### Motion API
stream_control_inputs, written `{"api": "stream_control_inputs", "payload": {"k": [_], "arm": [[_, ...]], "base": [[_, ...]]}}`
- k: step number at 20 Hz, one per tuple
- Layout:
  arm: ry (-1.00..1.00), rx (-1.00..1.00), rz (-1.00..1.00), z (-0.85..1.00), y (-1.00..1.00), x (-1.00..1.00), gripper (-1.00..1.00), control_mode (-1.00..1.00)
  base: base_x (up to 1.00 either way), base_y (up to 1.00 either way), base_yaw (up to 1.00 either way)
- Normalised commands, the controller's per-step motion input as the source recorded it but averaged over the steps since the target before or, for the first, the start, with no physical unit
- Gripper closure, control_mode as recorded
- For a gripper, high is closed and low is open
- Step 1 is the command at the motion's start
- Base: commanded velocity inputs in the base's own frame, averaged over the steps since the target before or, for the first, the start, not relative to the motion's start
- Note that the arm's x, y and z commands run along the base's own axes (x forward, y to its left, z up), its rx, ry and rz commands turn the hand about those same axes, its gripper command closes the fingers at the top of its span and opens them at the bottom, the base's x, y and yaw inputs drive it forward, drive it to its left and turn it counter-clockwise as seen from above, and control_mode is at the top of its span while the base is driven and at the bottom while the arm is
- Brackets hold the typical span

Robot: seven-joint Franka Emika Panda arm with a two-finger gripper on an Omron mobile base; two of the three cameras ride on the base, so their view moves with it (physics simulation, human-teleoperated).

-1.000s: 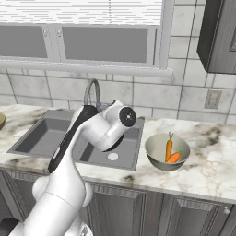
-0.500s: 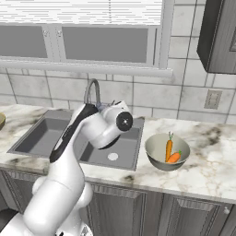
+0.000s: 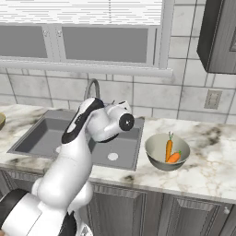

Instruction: Pick the carrots from the sink and place them in one bowl. Place the sweet potato in the other bowl. Then turn off the sink faucet.

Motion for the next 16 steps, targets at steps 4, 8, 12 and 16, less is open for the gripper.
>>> {"api": "stream_control_inputs", "payload": {"k": [4,8,12,16], "arm": [[0.0,0.03,0.0,-0.11,0.0,0.44,-1.0,-1.0],[0.0,0.01,0.0,-0.1,0.0,0.44,-1.0,-1.0],[0.0,0.0,0.0,-0.12,0.0,0.37,-1.0,-1.0],[0.0,0.0,0.0,-0.16,0.0,0.31,-1.0,-1.0]], "base": [[0.0,0.0,0.0],[0.0,0.0,0.0],[0.0,0.0,0.0],[0.0,0.0,0.0]]}}
